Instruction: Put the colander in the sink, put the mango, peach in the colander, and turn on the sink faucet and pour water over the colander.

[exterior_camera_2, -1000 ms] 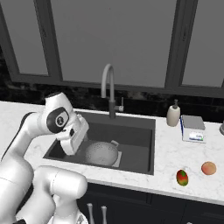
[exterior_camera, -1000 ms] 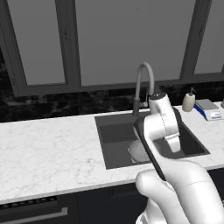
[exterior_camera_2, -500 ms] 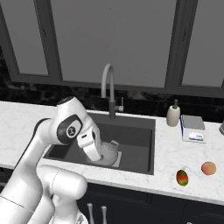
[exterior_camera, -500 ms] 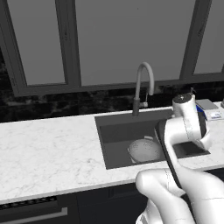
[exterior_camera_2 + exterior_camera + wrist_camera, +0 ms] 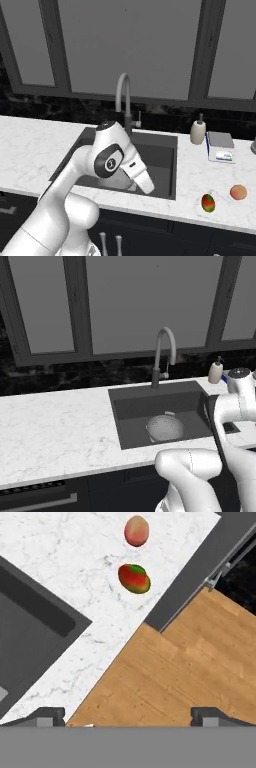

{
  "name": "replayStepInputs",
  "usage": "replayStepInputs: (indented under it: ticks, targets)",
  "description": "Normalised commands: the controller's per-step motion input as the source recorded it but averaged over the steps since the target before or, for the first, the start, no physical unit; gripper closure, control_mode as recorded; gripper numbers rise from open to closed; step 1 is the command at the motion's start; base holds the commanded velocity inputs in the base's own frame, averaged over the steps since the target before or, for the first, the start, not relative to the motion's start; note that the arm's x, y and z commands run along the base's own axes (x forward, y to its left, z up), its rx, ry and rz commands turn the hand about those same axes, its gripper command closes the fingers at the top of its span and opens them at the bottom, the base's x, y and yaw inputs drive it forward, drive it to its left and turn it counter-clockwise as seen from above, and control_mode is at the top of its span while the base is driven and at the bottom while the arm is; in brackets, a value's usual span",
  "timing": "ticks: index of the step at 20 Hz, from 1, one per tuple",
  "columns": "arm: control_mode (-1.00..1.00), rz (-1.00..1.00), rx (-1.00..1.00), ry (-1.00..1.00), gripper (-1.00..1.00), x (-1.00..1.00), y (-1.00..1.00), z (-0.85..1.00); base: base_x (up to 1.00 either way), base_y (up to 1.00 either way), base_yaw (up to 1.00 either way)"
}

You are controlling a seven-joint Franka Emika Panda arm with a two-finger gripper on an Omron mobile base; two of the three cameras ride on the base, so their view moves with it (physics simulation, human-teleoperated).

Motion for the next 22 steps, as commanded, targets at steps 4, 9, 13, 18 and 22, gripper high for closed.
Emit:
replayStepInputs:
  ticks: [4, 9, 13, 18, 22]
  targets:
    - [-1.0, 0.19, 0.0, 0.28, -1.0, 0.04, -0.89, 0.0, 0.0, 0.0, 0.0]
    - [-1.0, 0.17, 0.0, 0.18, -1.0, 0.11, -0.92, -0.05, 0.0, 0.0, 0.0]
    - [-1.0, 0.19, 0.0, 0.15, -1.0, 0.1, -0.89, -0.07, 0.0, 0.0, 0.0]
    - [-1.0, 0.23, 0.03, 0.18, -1.0, 0.22, -0.81, -0.17, 0.0, 0.0, 0.0]
    - [-1.0, 0.36, 0.17, 0.01, -1.0, 0.33, -0.6, -0.32, 0.0, 0.0, 0.0]
